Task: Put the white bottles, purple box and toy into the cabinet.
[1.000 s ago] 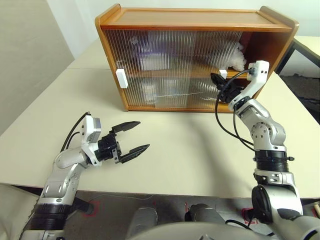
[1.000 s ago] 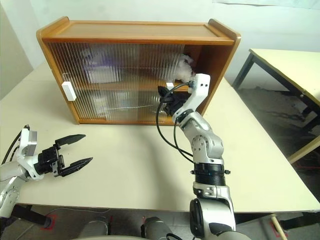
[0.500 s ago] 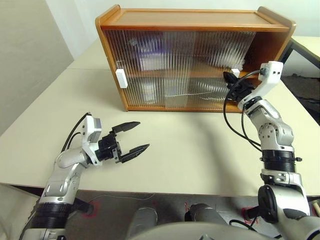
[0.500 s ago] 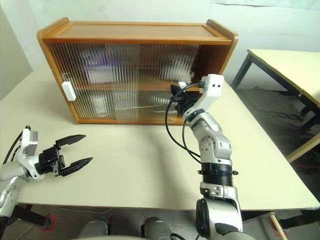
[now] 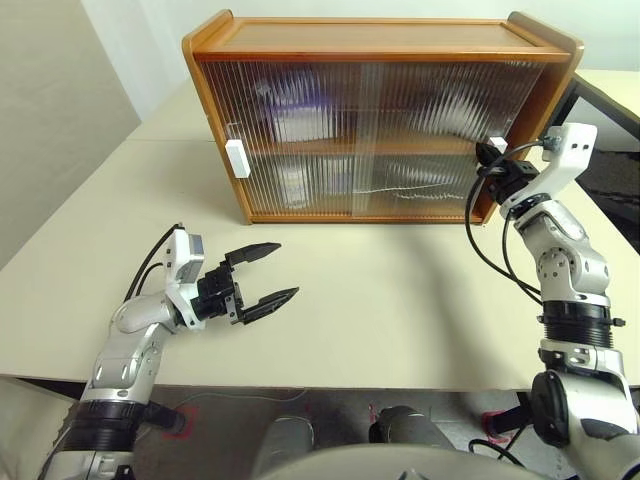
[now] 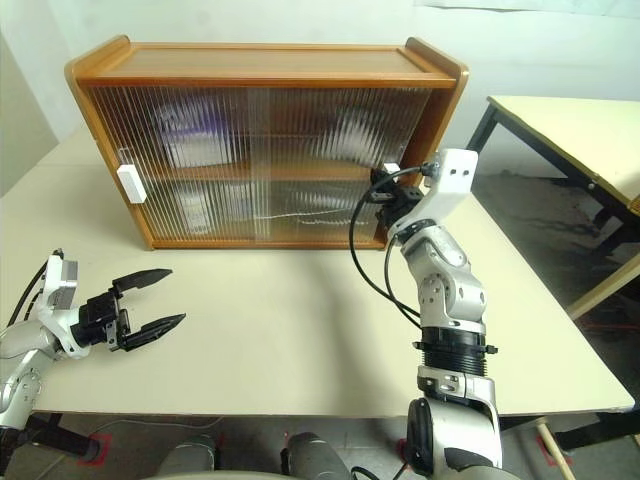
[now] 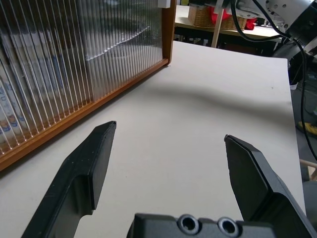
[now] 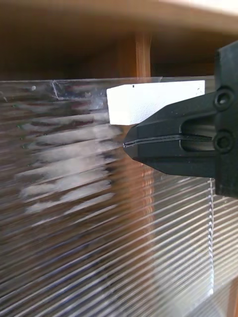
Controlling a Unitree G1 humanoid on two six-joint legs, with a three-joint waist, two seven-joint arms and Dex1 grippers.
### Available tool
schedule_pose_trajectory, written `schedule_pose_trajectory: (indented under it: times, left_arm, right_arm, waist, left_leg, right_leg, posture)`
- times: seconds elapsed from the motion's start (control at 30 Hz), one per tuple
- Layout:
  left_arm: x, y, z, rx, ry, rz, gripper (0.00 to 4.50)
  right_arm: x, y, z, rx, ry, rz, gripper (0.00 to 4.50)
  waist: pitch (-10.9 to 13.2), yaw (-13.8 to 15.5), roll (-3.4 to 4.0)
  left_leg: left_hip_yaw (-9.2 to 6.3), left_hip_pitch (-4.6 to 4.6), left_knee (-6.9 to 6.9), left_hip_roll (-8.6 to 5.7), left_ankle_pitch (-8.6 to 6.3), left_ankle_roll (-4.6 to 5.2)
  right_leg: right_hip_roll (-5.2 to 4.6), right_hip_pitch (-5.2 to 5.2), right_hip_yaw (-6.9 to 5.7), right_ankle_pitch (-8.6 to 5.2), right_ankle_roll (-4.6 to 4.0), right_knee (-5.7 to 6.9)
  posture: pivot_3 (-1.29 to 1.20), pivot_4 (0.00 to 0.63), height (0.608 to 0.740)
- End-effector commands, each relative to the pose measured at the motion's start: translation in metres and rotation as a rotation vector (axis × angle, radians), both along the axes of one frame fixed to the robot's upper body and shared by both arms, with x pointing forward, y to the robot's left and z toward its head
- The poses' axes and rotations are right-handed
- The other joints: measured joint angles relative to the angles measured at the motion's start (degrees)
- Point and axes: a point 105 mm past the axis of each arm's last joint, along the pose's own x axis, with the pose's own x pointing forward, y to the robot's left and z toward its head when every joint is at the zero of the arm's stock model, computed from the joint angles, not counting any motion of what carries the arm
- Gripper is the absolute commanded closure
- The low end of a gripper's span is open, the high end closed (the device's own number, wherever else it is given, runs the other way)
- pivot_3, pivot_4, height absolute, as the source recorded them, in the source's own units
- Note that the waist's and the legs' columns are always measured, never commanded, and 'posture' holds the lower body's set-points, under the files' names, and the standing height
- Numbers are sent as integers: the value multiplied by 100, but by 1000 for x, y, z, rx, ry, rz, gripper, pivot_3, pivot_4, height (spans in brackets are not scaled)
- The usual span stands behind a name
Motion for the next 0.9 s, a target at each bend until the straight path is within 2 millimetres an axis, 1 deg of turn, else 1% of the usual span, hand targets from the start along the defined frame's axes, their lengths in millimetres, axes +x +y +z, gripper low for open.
schedule_pose_trajectory:
  times: [0.03,0.33,0.43,0.67,0.77,0.8,0.9]
  left_arm:
    - [1,-2,-2,19,-7,-12,0]
    - [2,-3,-2,17,-11,-17,0]
    - [3,-3,-1,18,-13,-19,0]
    - [2,-1,-1,24,-10,-22,0]
    - [1,-1,-1,25,-5,-25,0]
    - [1,-1,-2,28,-3,-29,0]
    - [1,-1,-2,29,-1,-31,0]
  right_arm:
    - [-1,-20,-2,-9,6,-78,4481]
    - [-2,-34,0,-45,-3,-120,4481]
    - [-3,-40,3,-63,-14,-140,4481]
    - [-8,-45,5,-94,-23,-146,4481]
    - [-11,-27,12,-46,-62,-38,4481]
    - [-12,-18,13,-58,-69,4,4481]
    - [-16,-1,15,-94,-81,82,4481]
  waist:
    - [0,0,0]
    - [0,-4,1]
    - [0,5,1]
    - [0,34,1]
    - [0,29,1]
    - [-1,19,2]
    - [-2,-27,4]
  left_leg:
    - [0,0,0,1,0,0]
    - [2,-2,-1,1,0,0]
    - [2,-3,-1,-1,0,0]
    - [0,-2,2,-6,0,0]
    - [2,-6,2,-9,0,0]
    - [4,-13,1,-9,0,0]
    - [8,-20,-3,-4,-1,0]
  right_leg:
    - [1,0,0,0,0,0]
    - [2,-1,1,-1,1,-1]
    - [0,0,1,-9,17,-2]
    - [-10,-2,1,-8,20,-8]
    - [-13,-2,2,-7,16,-9]
    - [-12,-2,2,-6,14,-9]
    - [-5,-11,1,4,-10,-9]
  posture:
    - [-49,0,740]
    - [-53,0,740]
    - [-58,0,740]
    - [-67,0,740]
    - [-70,0,740]
    - [-72,0,740]
    - [-68,0,740]
